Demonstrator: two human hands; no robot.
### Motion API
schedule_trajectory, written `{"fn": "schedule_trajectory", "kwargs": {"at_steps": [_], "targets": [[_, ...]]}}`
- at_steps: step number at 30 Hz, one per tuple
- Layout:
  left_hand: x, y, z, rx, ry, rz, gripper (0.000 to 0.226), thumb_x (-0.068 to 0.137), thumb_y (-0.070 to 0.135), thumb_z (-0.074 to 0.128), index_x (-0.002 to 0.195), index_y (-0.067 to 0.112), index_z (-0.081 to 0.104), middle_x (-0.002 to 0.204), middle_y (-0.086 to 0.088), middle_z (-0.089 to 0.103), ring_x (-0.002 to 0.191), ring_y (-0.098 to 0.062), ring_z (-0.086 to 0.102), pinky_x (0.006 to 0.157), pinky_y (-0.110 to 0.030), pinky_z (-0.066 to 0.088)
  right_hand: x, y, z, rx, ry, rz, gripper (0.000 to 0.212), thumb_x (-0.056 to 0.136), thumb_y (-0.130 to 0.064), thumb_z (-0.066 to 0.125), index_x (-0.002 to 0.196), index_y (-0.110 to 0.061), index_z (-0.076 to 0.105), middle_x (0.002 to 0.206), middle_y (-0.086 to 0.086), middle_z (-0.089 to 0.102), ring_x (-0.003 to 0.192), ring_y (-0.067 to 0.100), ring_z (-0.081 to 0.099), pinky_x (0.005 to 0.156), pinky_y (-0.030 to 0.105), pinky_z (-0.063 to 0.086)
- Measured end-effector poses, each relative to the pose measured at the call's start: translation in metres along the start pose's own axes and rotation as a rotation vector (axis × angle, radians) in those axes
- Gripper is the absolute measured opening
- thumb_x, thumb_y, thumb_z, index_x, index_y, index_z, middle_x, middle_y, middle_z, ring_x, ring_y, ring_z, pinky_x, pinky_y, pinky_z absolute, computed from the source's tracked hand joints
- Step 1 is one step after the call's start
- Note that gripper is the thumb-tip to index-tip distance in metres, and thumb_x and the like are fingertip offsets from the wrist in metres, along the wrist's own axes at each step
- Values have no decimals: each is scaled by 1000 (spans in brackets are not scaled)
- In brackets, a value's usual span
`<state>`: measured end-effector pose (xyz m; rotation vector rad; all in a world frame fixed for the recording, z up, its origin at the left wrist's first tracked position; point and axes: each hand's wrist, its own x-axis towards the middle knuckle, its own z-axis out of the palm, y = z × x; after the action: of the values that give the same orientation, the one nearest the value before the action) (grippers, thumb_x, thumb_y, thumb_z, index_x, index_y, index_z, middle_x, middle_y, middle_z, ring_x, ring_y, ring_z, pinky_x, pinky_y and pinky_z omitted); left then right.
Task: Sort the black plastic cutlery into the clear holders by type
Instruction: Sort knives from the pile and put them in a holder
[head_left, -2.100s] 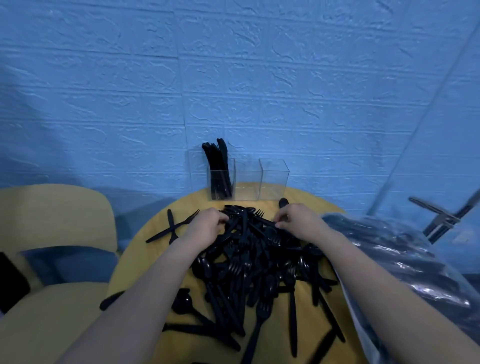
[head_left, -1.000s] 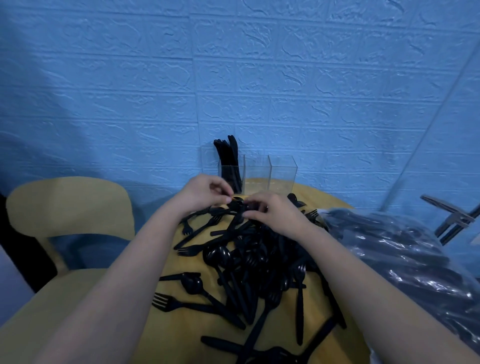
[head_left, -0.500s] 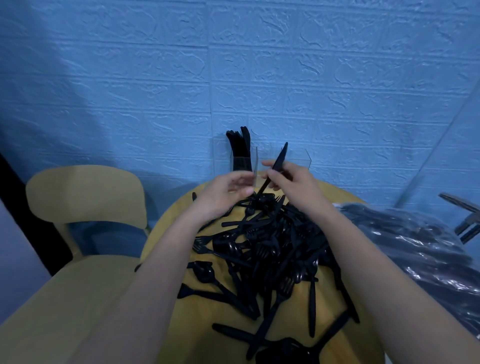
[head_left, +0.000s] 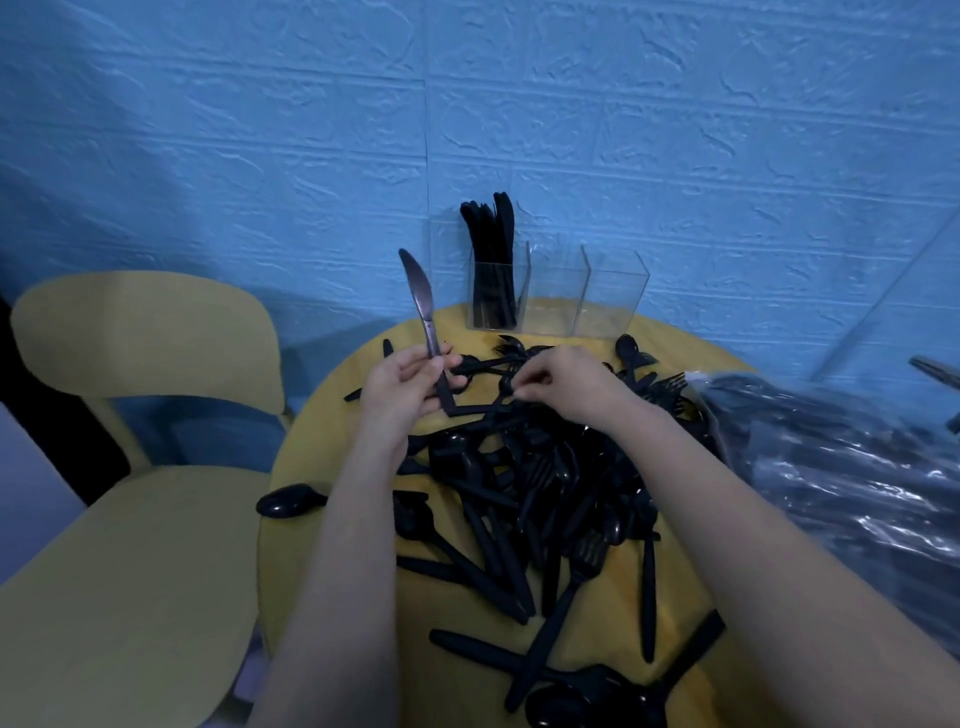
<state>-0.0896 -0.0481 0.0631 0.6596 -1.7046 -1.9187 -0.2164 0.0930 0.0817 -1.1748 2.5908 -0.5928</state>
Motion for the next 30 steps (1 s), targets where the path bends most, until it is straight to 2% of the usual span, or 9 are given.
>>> {"fn": "schedule_trajectory", "kwargs": {"at_steps": [5,7,10,15,18,21,26,30], "targets": [[1,-2,-5,-95,49,23,19,97,8,50,113,8,61,99,-2,71,82,-12,70,63,-20,54,27,-14,16,-139,-183,-61,23,84,-31,70,103,-18,72,97,-1,65,95,17,59,86,29,48],[-1,-3,-3,-110,50,15,20,97,8,51,114,7,61,100,-3,71,80,-11,70,62,-20,54,31,-15,16,-113,-194,-65,17,83,-26,71,98,-18,73,96,0,67,92,15,59,83,26,49],[-3,-2,0,-146,48,2,20,96,9,52,114,8,61,98,-2,72,79,-10,70,63,-20,54,27,-11,6,9,-130,-54,6,85,-18,69,90,-18,73,92,-3,65,86,11,55,67,14,41],[-3,0,2,-174,27,0,19,96,10,53,112,11,63,101,-3,72,83,-13,71,66,-20,55,12,6,-10,146,-11,16,4,92,-18,61,90,-18,65,90,-6,61,87,11,55,70,20,40],[-3,0,2,-193,30,-9,19,95,10,53,112,12,63,100,-2,73,84,-13,71,65,-19,55,8,17,-14,272,229,35,7,94,-17,57,89,-18,61,87,-5,59,81,10,53,68,22,39],[-2,-2,3,-193,13,-10,21,95,10,54,114,9,62,102,-4,72,85,-14,71,65,-20,55,6,22,-17,545,441,70,8,95,-14,55,96,-18,61,81,-6,59,65,3,53,62,13,42],[-1,-3,4,-191,-11,-25,23,95,9,53,116,8,61,103,-5,72,86,-15,71,66,-20,55,1,32,-20,951,454,151,13,96,-8,53,106,-8,62,86,2,64,61,5,56,65,19,50],[-1,-3,4,-212,-15,-25,20,95,8,54,112,10,62,102,-4,72,84,-15,71,66,-21,56,-1,36,-19,1027,423,176,11,95,-6,52,99,-6,62,83,4,63,63,9,57,63,19,51]]}}
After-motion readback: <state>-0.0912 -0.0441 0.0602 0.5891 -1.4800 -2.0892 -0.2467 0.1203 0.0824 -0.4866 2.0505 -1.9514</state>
